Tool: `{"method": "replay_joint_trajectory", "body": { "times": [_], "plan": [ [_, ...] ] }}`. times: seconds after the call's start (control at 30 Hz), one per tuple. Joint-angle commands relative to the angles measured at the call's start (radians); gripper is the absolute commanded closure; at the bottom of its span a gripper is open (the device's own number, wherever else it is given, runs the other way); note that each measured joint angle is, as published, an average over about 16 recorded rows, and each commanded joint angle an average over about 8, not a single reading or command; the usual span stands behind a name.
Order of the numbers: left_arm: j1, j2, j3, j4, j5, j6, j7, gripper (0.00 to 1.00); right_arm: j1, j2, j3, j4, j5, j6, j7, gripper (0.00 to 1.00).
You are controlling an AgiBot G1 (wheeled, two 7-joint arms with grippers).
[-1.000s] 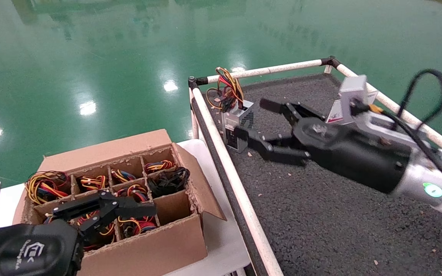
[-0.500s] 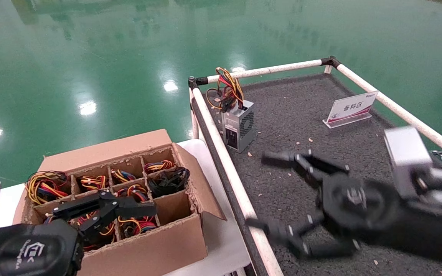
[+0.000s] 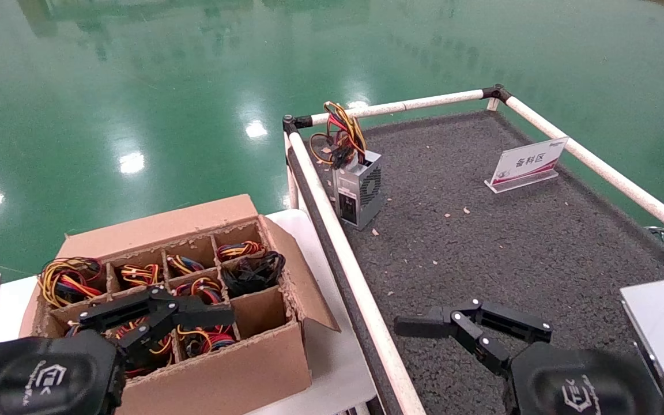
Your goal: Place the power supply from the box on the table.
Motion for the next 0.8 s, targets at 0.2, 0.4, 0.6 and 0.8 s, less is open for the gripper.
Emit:
{"method": "replay_joint_trajectory", "body": {
  "times": [0.2, 0.4, 0.6, 0.8],
  "plan": [
    [0.0, 0.0, 0.0, 0.0, 0.0, 0.0, 0.0, 0.0, 0.005, -0.006, -0.004, -0.009, 0.0, 0.007, -0.003, 0.0],
    [0.0, 0.0, 0.0, 0.0, 0.0, 0.0, 0.0, 0.0, 0.01, -0.011, -0.007, -0.017, 0.0, 0.013, -0.005, 0.0],
    [0.0, 0.0, 0.0, 0.0, 0.0, 0.0, 0.0, 0.0, 0.013, -0.014, -0.01, -0.022, 0.0, 0.017, -0.006, 0.0],
    [0.0, 0.0, 0.0, 0.0, 0.0, 0.0, 0.0, 0.0, 0.015, -0.016, -0.011, -0.025, 0.0, 0.019, -0.006, 0.0]
  ]
}}
